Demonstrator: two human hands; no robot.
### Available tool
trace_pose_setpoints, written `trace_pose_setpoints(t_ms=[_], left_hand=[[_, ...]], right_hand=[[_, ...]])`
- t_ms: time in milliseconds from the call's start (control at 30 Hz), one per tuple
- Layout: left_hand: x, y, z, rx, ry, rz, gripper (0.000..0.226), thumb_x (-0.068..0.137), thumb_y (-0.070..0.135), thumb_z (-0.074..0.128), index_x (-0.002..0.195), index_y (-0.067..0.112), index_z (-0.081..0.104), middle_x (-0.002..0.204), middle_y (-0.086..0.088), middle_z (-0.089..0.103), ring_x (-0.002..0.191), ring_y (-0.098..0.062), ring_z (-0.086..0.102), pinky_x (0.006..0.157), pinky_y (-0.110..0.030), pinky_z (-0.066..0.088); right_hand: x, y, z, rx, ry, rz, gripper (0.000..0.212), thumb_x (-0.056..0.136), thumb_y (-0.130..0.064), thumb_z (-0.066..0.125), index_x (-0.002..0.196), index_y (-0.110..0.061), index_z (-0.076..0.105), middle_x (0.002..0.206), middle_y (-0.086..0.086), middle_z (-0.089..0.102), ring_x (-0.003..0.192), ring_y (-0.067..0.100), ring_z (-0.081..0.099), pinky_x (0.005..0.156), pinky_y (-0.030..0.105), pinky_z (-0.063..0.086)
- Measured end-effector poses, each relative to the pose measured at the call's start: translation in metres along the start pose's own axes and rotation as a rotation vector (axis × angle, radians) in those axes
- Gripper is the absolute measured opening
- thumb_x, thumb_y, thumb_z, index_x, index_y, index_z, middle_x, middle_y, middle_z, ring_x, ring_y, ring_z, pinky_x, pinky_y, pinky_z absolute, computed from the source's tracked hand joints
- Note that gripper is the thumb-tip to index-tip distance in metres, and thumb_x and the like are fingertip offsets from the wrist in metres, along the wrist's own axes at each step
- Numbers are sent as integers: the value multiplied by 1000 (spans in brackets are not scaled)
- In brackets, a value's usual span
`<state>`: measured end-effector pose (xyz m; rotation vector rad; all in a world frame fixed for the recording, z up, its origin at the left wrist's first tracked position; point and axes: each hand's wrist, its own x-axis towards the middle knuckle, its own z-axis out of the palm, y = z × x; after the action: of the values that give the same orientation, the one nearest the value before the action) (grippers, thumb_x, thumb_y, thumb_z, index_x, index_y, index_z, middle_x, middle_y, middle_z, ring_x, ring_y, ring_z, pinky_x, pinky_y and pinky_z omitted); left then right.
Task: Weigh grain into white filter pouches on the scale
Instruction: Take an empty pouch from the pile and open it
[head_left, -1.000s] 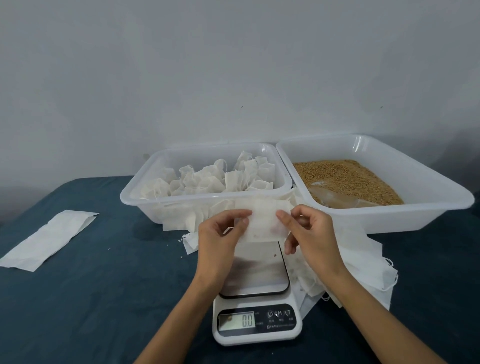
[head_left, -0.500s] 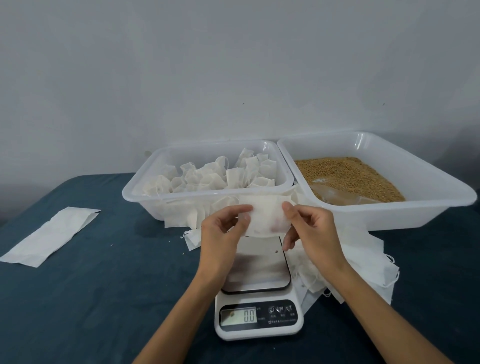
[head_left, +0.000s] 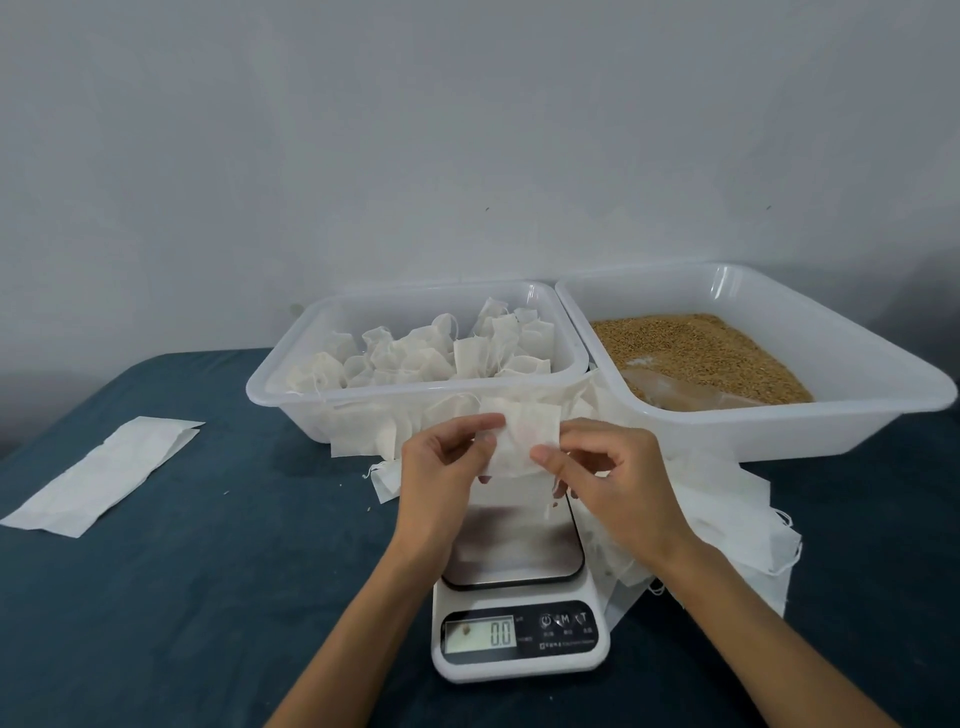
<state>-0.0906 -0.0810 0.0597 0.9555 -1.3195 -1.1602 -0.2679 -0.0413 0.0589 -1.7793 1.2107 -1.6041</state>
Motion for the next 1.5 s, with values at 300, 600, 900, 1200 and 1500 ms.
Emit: trace_pose_setpoints(t_ms=[300, 600, 900, 1200, 1500], left_hand=[[2, -1, -2, -24, -94, -101, 25, 98, -4, 65, 102, 14, 82, 99, -8, 81, 80, -8, 67, 64, -19, 52], [3, -1, -3, -11, -27, -7, 26, 97, -5, 66, 101, 15, 82, 98, -14, 77, 74, -12, 61, 63, -19, 52], [4, -4, -6, -171, -63, -44, 22, 102, 5, 64, 109, 17, 81, 106, -11, 80, 91, -18, 73, 75, -25, 58], [3, 0, -6, -90, -99, -5, 27, 101, -1, 63, 116, 15, 77, 99, -22, 75, 84, -18, 64, 65, -21, 51], [5, 5, -9, -69, 30, 44, 23, 101, 0, 63, 112, 15, 77, 100, -2, 80, 80, -14, 64, 68, -24, 52]], right_hand=[[0, 1, -1, -159, 4, -218, 24, 97, -34, 67, 75, -41, 62, 63, -14, 60, 51, 11, 66, 50, 31, 51], [-1, 6, -6, -94, 107, -99, 27, 100, -32, 64, 73, -35, 63, 50, -8, 54, 44, 10, 65, 42, 28, 46], [-3, 11, -3, 7, -42, 52, 46, 97, -38, 65, 64, -9, 54, 55, 12, 55, 60, 19, 73, 50, 37, 51], [3, 3, -7, 200, -72, 190, 37, 103, -33, 56, 85, -2, 64, 71, 10, 58, 72, 35, 75, 55, 57, 52], [7, -7, -15, 87, -85, 211, 33, 103, -36, 56, 75, -20, 64, 57, 16, 49, 58, 35, 73, 49, 27, 49]])
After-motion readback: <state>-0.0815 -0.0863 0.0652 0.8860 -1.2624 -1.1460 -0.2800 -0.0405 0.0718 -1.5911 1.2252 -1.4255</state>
